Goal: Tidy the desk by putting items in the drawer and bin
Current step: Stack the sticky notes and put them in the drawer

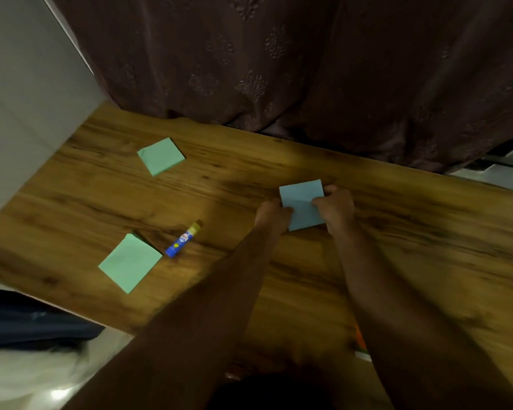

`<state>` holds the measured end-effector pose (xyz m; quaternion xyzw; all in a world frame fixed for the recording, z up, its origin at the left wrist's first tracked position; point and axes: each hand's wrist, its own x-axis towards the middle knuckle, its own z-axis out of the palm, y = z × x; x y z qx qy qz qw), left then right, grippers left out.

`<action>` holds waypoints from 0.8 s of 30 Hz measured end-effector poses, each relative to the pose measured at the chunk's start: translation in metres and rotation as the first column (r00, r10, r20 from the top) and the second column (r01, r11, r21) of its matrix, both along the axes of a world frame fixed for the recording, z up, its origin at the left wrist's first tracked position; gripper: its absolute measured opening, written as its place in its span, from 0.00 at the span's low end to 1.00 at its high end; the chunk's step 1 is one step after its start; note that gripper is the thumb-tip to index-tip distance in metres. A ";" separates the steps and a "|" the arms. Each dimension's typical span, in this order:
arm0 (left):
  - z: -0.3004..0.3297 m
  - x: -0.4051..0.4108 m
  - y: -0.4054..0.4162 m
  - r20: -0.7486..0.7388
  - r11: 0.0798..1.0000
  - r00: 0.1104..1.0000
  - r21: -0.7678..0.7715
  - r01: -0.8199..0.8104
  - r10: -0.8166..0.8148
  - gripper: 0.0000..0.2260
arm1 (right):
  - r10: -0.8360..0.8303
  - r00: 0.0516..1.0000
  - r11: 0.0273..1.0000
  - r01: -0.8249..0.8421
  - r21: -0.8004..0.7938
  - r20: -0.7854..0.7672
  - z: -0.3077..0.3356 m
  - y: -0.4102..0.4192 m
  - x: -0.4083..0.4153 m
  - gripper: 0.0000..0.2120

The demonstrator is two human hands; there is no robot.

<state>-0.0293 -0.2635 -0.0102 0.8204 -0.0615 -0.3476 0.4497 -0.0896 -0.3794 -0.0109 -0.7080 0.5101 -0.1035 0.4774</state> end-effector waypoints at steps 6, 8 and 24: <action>0.015 0.021 0.042 0.086 0.990 0.995 -0.132 -0.041 0.053 0.18 | -0.059 0.988 0.998 0.056 0.027 0.144 0.017 0.048 0.004 0.15; 0.021 0.038 0.072 0.140 0.988 0.989 -0.155 -0.022 0.044 0.17 | -0.061 0.984 0.998 0.057 0.029 0.167 0.026 0.079 0.016 0.16; 0.017 0.154 0.334 0.313 0.987 0.943 0.143 0.074 -0.116 0.12 | 0.048 0.947 0.891 -0.184 0.416 0.318 0.030 0.344 0.080 0.16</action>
